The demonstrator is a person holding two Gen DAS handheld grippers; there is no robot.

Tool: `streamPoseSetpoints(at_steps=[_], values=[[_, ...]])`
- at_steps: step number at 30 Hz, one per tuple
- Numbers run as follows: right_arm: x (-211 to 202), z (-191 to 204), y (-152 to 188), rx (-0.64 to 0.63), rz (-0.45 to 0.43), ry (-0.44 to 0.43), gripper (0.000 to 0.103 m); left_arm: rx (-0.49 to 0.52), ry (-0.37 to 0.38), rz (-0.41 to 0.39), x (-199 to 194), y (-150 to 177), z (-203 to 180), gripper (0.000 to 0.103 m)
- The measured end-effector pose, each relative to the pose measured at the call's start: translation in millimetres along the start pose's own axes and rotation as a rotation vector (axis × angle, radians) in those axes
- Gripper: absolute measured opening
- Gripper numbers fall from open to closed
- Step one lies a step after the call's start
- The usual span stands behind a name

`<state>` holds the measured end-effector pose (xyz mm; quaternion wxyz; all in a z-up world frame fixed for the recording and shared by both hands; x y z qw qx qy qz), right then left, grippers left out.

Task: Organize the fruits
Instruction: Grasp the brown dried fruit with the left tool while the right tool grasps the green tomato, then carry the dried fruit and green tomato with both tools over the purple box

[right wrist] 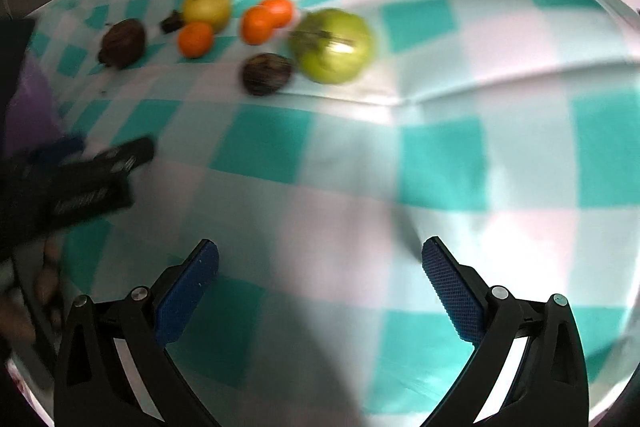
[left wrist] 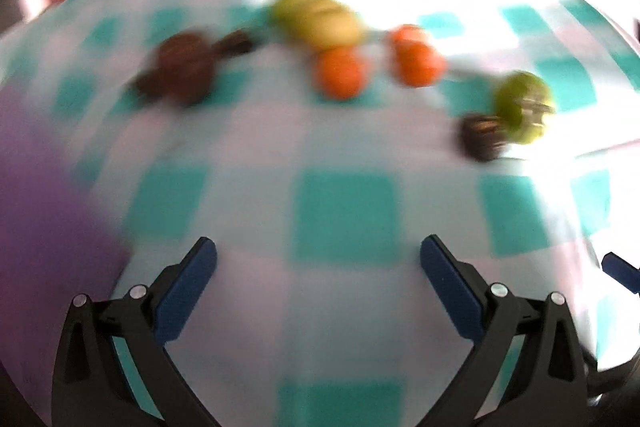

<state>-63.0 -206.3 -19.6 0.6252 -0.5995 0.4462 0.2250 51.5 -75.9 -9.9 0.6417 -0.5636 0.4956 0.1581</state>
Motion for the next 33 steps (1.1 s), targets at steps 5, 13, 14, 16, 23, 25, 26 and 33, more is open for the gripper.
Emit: streamPoseSetpoints(at_steps=[5, 13, 14, 16, 23, 25, 26, 33], values=[[3.9, -18.1, 6.2, 0.072, 0.038, 0.022, 0.098, 0.265, 0.116, -0.044, 24.3, -42.0, -44.6, 0.098], [9.4, -21.4, 1.9, 0.125, 0.033, 0.056, 0.094, 0.379, 0.241, 0.041, 77.1, -95.5, -40.5, 0.040], [14.9, -19.4, -6.8, 0.143, 0.040, 0.039, 0.090, 0.341, 0.263, 0.033, 74.0, -96.9, -32.5, 0.040], [27.0, -20.1, -25.5, 0.186, 0.028, 0.017, 0.084, 0.255, 0.290, 0.031, 61.4, -86.4, 1.5, 0.040], [77.1, 6.3, -104.2, 0.283, 0.027, -0.071, 0.079, 0.092, 0.235, -0.020, 11.0, -29.6, 36.7, 0.040], [72.5, 19.7, -100.6, 0.287, 0.029, -0.033, 0.080, 0.090, 0.226, -0.034, -7.9, -6.3, 38.7, 0.040], [72.1, 23.8, -103.7, 0.292, 0.028, -0.019, 0.081, 0.094, 0.226, -0.041, -20.9, 8.8, 40.5, 0.040], [81.8, 26.1, -128.9, 0.247, 0.001, 0.105, 0.063, 0.090, 0.218, -0.046, -34.3, 18.2, 45.6, 0.040]])
Point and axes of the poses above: each gripper's, at about its wrist camera, not at the fingertips, and x roughly the way its jaws point, z to its left, y to its underside, the point moved 1 cm from there along x, roughly the way its jaws point, and after that the axes turned 11 degrees about y, right-handed, at the moved point
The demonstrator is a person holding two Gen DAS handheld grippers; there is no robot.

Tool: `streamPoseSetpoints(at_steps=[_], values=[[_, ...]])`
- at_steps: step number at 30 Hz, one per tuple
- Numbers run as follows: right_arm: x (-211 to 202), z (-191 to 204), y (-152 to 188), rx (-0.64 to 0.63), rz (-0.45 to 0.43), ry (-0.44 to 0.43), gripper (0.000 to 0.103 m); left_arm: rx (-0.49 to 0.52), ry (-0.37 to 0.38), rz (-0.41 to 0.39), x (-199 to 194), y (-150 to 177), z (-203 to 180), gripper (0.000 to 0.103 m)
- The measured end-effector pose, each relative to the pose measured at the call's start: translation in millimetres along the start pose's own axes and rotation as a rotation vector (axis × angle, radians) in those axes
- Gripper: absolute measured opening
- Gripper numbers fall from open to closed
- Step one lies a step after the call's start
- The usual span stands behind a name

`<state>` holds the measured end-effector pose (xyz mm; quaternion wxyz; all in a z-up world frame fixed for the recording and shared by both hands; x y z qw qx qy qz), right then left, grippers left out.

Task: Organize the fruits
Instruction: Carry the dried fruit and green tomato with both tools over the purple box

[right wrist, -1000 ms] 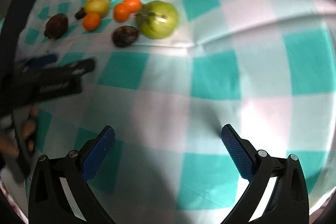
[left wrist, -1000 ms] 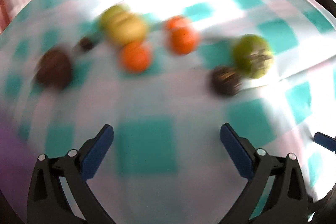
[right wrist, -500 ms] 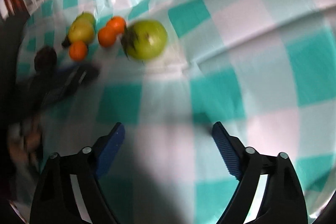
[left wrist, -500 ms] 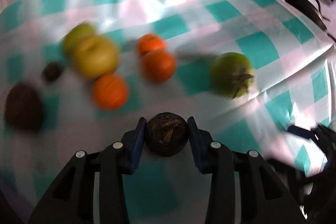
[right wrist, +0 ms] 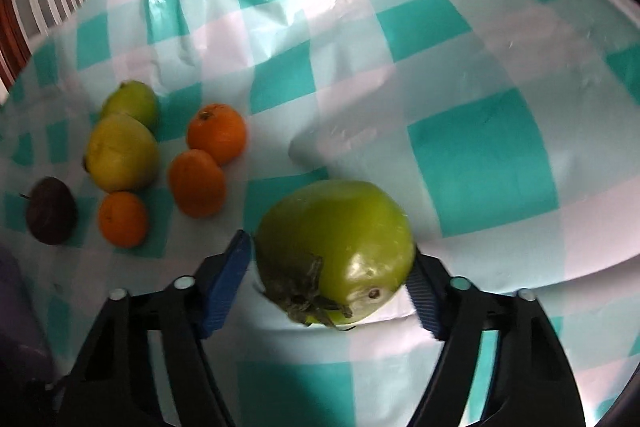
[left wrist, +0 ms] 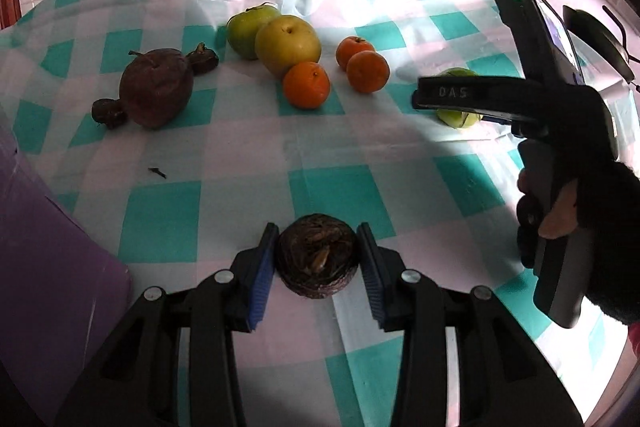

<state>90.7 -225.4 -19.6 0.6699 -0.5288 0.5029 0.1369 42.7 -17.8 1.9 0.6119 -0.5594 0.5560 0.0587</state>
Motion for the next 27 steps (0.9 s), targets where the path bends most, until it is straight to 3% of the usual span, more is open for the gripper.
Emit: streamPoseSetpoints(at_steps=[7, 13, 16, 22, 27], values=[[-8.6, -14.0, 9.6, -0.069, 0.020, -0.067, 0.062, 0.043, -0.056, 0.016, 6.9, -2.2, -10.9, 0.040], [-38.9, -40.9, 47.5, -0.138, 0.071, -0.104, 0.062, 0.080, -0.105, 0.029, 9.4, -1.3, -18.2, 0.041], [-65.2, -54.0, 74.9, -0.186, 0.093, -0.135, 0.062, 0.046, -0.128, 0.048, 6.6, 0.0, -19.8, 0.040], [-127.4, -85.6, 127.4, -0.286, 0.122, -0.254, 0.062, -0.021, -0.096, 0.133, -17.2, 18.9, -57.9, 0.040], [-153.4, -110.6, 141.0, -0.313, 0.135, -0.325, 0.062, -0.079, -0.046, 0.192, -37.8, 42.3, -109.9, 0.040]])
Point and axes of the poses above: each gripper's, at about its wrist camera, not at the fingertips, and x roughly the way its jaws point, z to its left, y to its underside, the point moved 1 cm from there along x, roughly the way its jaws point, and after that the axes turned 11 degrees about y, right-handed, at the moved point
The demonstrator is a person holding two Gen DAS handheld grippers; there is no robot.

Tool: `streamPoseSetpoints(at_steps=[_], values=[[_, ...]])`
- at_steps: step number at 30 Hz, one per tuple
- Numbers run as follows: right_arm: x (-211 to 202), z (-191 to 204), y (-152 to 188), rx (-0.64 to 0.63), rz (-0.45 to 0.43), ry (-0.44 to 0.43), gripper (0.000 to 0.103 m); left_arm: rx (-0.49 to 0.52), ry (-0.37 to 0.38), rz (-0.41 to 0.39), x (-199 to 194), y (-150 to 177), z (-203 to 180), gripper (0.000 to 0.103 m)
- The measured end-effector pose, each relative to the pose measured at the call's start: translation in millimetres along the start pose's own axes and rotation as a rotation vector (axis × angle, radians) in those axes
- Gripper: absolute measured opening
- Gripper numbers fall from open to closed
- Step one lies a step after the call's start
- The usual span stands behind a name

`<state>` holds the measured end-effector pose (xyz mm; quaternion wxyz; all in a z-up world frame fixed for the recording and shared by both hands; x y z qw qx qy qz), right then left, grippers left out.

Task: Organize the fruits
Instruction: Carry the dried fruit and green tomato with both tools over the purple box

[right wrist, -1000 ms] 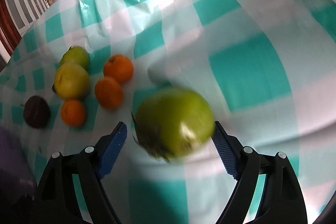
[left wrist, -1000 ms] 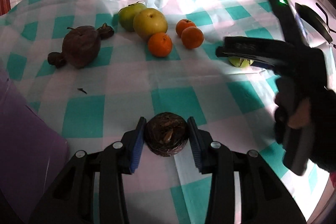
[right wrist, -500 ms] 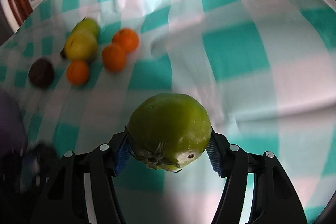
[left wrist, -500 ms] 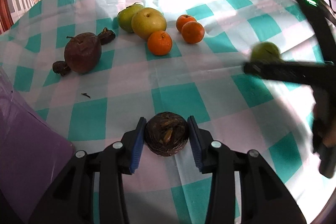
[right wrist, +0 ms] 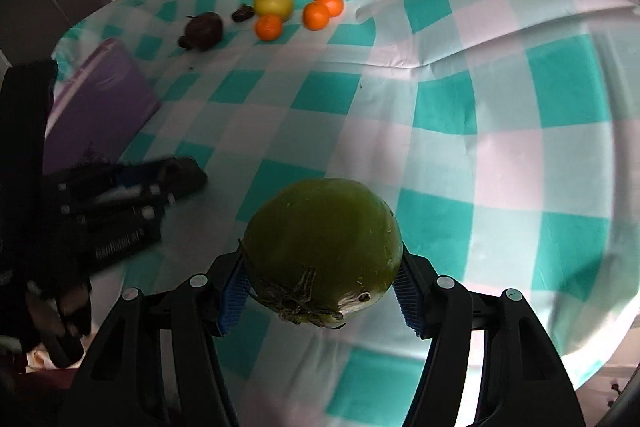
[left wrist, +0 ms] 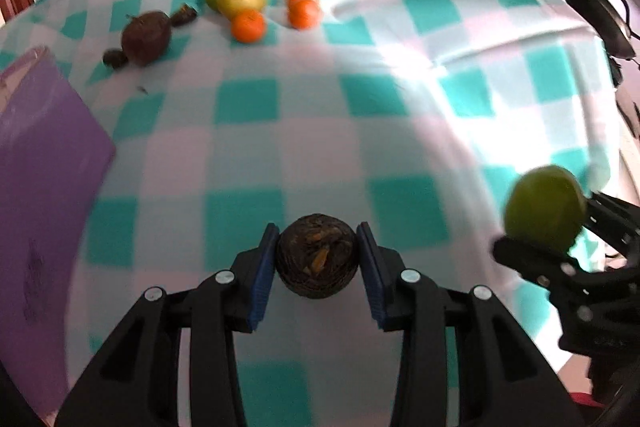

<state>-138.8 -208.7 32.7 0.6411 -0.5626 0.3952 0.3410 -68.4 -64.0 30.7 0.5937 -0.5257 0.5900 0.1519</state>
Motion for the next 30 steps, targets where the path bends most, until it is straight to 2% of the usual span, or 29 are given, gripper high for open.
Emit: streamPoseSetpoints(at_steps=[3, 5, 10, 15, 23, 30], values=[[-15.6, -10.4, 6.2, 0.004, -0.013, -0.016, 0.062, 0.067, -0.016, 0.025, -8.1, 0.7, -20.7, 0.040], [-14.0, -15.4, -1.1, 0.009, -0.019, -0.010, 0.062, 0.087, -0.033, 0.015, -16.6, -5.4, -26.3, 0.040], [-19.0, -27.4, -6.5, 0.018, -0.028, -0.011, 0.062, 0.068, -0.076, -0.048, -48.1, -22.3, -26.0, 0.040], [-23.2, -15.7, -12.0, -0.029, -0.040, -0.036, 0.062, 0.031, -0.106, -0.088, -70.6, -25.6, -17.5, 0.040], [-21.3, 33.8, -37.3, -0.154, -0.061, -0.092, 0.062, -0.070, -0.142, -0.205, -120.9, -24.2, 24.9, 0.040], [-23.0, 117.4, -61.2, -0.311, -0.081, -0.145, 0.062, -0.209, -0.166, -0.327, -180.6, -3.4, 94.7, 0.040]])
Point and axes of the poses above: each gripper's, at about its wrist camera, not at the fingertips, and x roughly the way its jaws point, z to its left, y to its underside, the point moved 1 cm from there along x, roughly the way its jaws point, and after that the axes turned 11 degrees about y, right-handed, at the moved point
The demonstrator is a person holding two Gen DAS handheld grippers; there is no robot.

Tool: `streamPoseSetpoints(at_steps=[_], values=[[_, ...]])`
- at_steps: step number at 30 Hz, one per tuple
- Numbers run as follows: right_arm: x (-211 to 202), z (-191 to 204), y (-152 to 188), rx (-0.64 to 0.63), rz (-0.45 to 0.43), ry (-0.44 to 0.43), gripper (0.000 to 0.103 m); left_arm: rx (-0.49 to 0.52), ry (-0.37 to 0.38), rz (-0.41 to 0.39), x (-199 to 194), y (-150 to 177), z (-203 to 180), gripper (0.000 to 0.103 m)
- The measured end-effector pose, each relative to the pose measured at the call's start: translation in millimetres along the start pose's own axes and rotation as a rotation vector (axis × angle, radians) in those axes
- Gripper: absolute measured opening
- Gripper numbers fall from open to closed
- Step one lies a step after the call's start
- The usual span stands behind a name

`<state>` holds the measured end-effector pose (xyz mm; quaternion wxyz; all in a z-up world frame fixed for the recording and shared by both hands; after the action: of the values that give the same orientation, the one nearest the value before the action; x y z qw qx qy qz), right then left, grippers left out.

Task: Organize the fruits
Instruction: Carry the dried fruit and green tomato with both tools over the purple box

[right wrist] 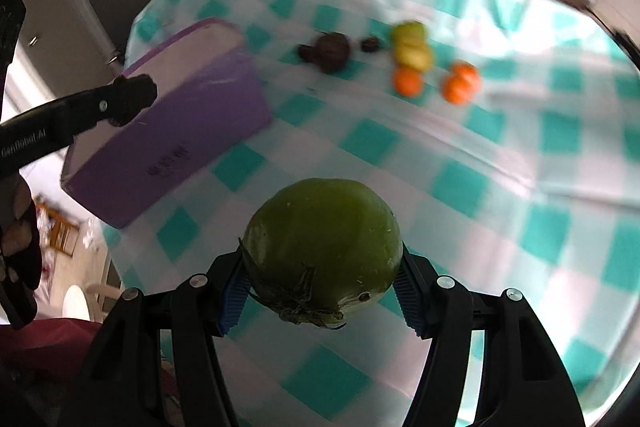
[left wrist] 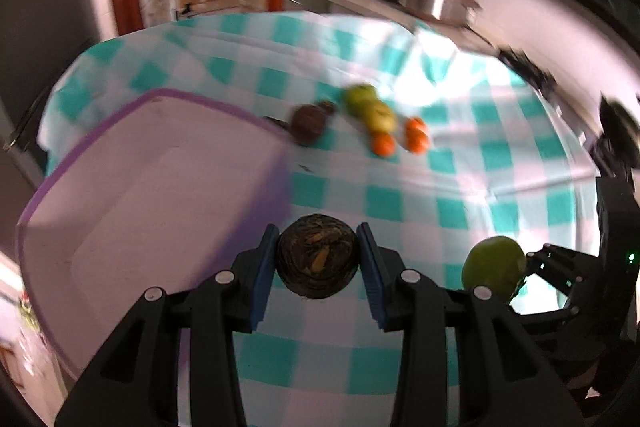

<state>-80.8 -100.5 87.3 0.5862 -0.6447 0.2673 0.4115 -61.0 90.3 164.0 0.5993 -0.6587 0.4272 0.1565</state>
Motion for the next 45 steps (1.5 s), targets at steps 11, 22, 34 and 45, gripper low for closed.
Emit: streamPoseSetpoints(at_steps=[11, 22, 34, 45], values=[[0.8, 131.1, -106.6, -0.056, -0.091, -0.120, 0.062, -0.106, -0.088, -0.097, -83.5, -15.4, 170.0, 0.040], [40.6, 253.4, -167.7, -0.197, -0.035, -0.047, 0.062, -0.044, -0.054, 0.097, -62.3, -6.2, 256.3, 0.040], [159.0, 253.9, -141.7, -0.237, 0.444, 0.194, 0.062, 0.277, 0.102, 0.500, 24.3, 25.8, 218.7, 0.040], [164.1, 264.4, -132.0, -0.328, 0.455, 0.237, 0.062, 0.355, 0.058, 0.645, 45.3, 38.6, 210.4, 0.041]])
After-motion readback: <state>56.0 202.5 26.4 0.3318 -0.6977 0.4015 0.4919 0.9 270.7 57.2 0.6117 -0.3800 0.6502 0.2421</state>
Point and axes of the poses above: each gripper's, at about its wrist camera, not at the fingertips, and x roughly the way its jaws point, z to its left, y to its underside, the point moved 1 cm from there along x, roughly the way its jaws point, and after that the axes turned 11 degrees about y, right-handed, at the moved point
